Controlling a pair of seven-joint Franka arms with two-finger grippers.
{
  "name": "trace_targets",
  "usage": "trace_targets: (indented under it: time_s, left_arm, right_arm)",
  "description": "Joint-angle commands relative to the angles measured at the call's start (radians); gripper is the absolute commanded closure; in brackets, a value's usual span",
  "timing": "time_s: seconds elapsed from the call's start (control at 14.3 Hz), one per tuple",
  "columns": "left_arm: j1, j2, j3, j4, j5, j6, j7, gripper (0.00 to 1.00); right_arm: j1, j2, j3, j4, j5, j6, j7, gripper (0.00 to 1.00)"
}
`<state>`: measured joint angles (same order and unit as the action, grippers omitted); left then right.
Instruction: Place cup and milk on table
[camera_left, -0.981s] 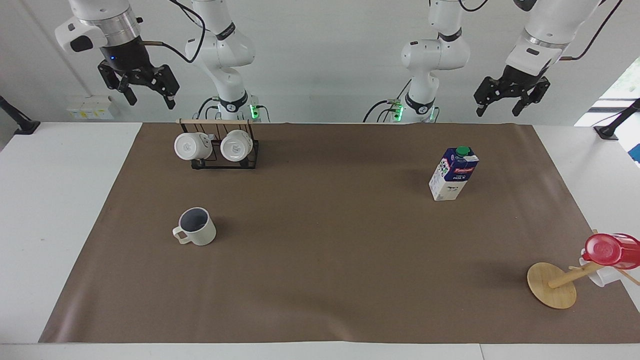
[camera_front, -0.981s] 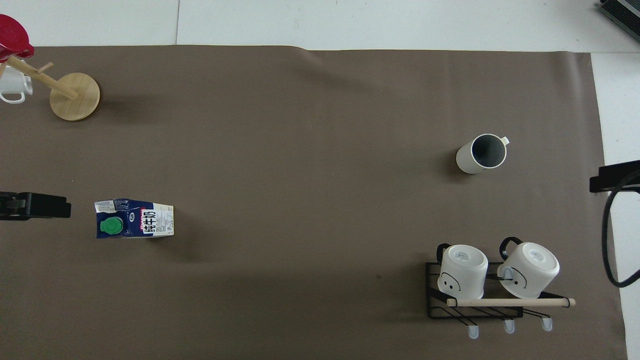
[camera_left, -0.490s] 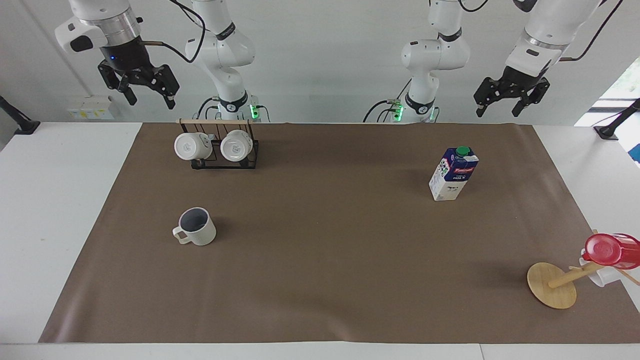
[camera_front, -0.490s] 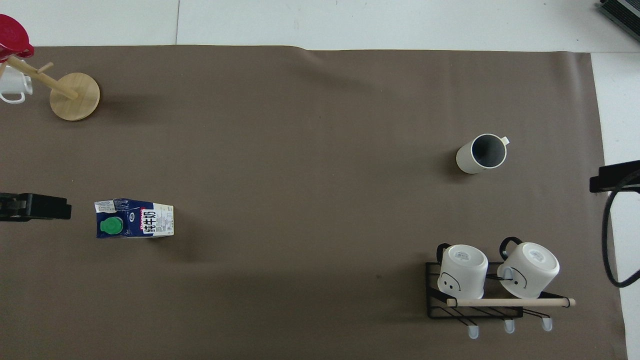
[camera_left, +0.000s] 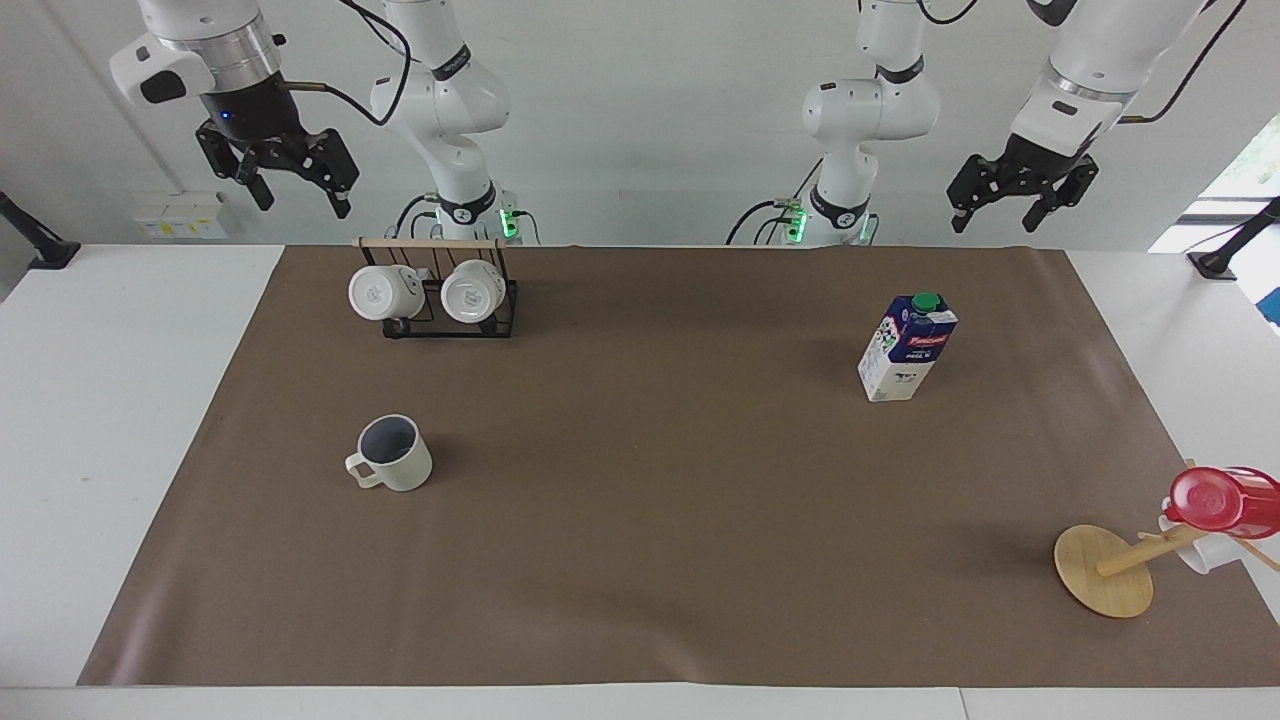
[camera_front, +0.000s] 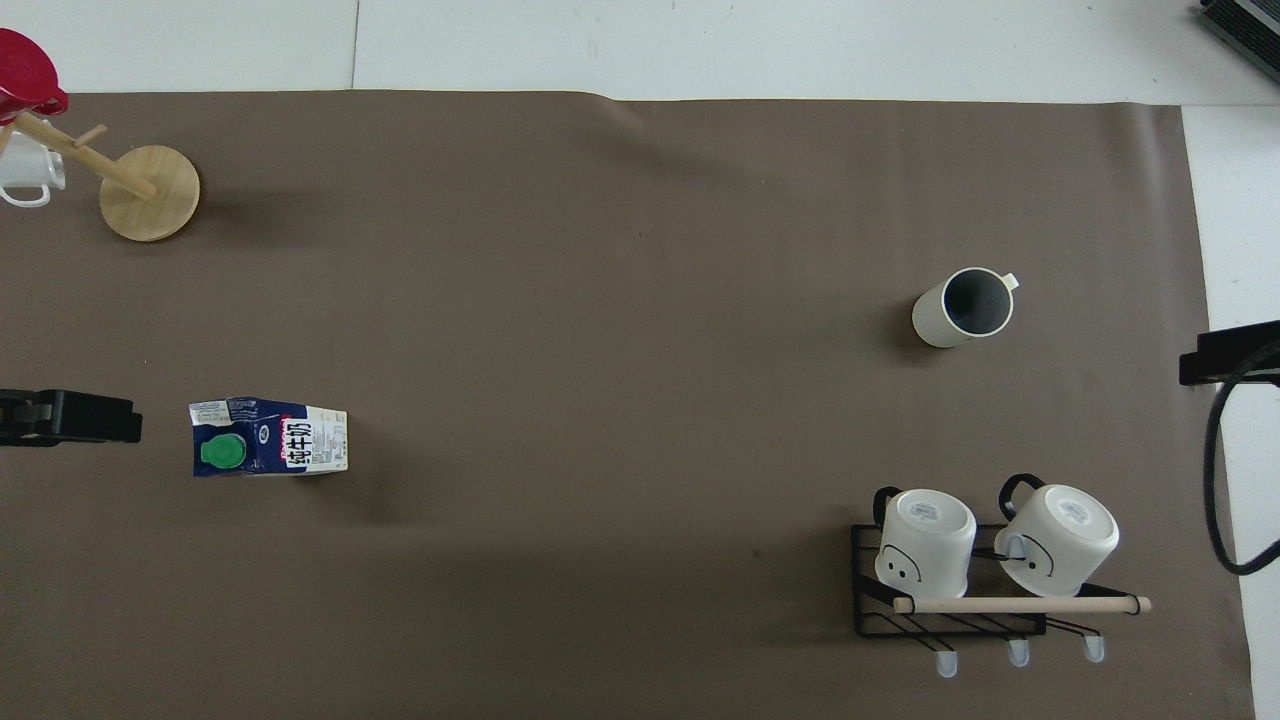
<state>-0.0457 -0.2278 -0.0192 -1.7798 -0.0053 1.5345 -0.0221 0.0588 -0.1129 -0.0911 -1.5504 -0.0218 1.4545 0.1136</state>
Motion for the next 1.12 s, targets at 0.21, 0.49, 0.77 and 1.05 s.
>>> trace_targets:
  time_s: [0.21, 0.49, 0.77, 1.05]
  left_arm:
    - [0.013, -0.001, -0.004, 0.014, -0.012, -0.016, 0.005, 0.0]
    - [0.013, 0.001, -0.004, 0.014, -0.012, -0.014, 0.005, 0.0]
    - [0.013, 0.001, -0.004, 0.011, -0.012, -0.016, 0.007, 0.0]
    - [0.013, 0.001, -0.004, 0.014, -0.012, -0.014, 0.007, 0.0]
  right_arm:
    - [-0.001, -0.028, 0.004, -0.036, 0.011, 0.018, 0.015, 0.0]
    - [-0.001, -0.031, 0.004, -0.04, 0.011, 0.018, 0.014, 0.0]
    - [-0.001, -0.031, 0.004, -0.056, 0.011, 0.018, 0.012, 0.0]
    - [-0.002, -0.03, 0.004, -0.065, 0.011, 0.035, 0.011, 0.0]
